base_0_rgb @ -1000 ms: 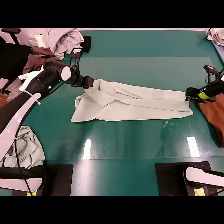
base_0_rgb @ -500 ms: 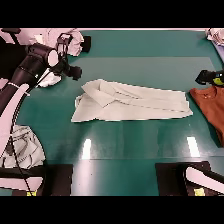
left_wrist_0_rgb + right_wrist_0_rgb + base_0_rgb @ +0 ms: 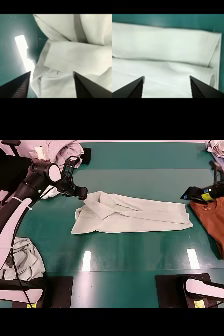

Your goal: Fold the shirts.

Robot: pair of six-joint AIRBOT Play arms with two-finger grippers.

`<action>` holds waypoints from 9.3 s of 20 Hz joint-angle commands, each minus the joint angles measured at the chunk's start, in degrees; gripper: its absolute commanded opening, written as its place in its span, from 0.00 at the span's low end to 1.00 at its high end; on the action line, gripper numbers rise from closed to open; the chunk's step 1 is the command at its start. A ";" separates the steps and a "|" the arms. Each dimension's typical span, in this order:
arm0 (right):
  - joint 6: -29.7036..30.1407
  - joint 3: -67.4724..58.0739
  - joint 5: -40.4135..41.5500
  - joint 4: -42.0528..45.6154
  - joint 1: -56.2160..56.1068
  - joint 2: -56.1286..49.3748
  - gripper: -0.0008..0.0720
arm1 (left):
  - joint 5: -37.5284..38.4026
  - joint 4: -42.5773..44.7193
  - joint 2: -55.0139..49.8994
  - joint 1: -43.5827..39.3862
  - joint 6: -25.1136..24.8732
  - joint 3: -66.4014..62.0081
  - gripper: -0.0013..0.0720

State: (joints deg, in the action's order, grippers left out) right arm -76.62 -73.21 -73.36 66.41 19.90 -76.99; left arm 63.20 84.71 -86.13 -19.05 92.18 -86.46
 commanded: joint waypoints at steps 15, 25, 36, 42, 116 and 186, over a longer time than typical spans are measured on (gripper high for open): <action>10.01 3.23 -10.73 -12.85 21.11 -12.61 0.90 | -9.20 -9.33 -0.76 -9.31 -7.04 0.15 0.28; 20.04 3.19 -4.79 -12.59 18.86 -18.73 0.90 | -5.42 -10.58 -11.10 -12.22 -8.94 -7.82 0.05; 22.10 3.19 -4.44 -10.88 8.74 -21.57 0.13 | 0.74 -14.10 -19.58 -15.65 -14.91 -12.48 0.05; 19.30 3.19 -8.66 -16.09 8.74 -13.77 0.03 | -1.05 -12.70 -22.56 -15.87 -11.69 -13.60 0.05; -6.47 -15.61 18.18 -17.44 -42.14 -20.46 0.03 | 29.18 12.07 5.68 -0.44 3.39 -25.62 0.05; 18.36 13.03 17.42 -24.70 -6.25 22.58 0.04 | 9.29 10.45 34.75 -0.55 7.02 11.37 0.05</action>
State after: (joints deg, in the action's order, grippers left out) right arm -60.55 -67.31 -60.88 44.69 13.45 -58.85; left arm 74.46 94.89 -54.37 -19.57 98.63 -80.25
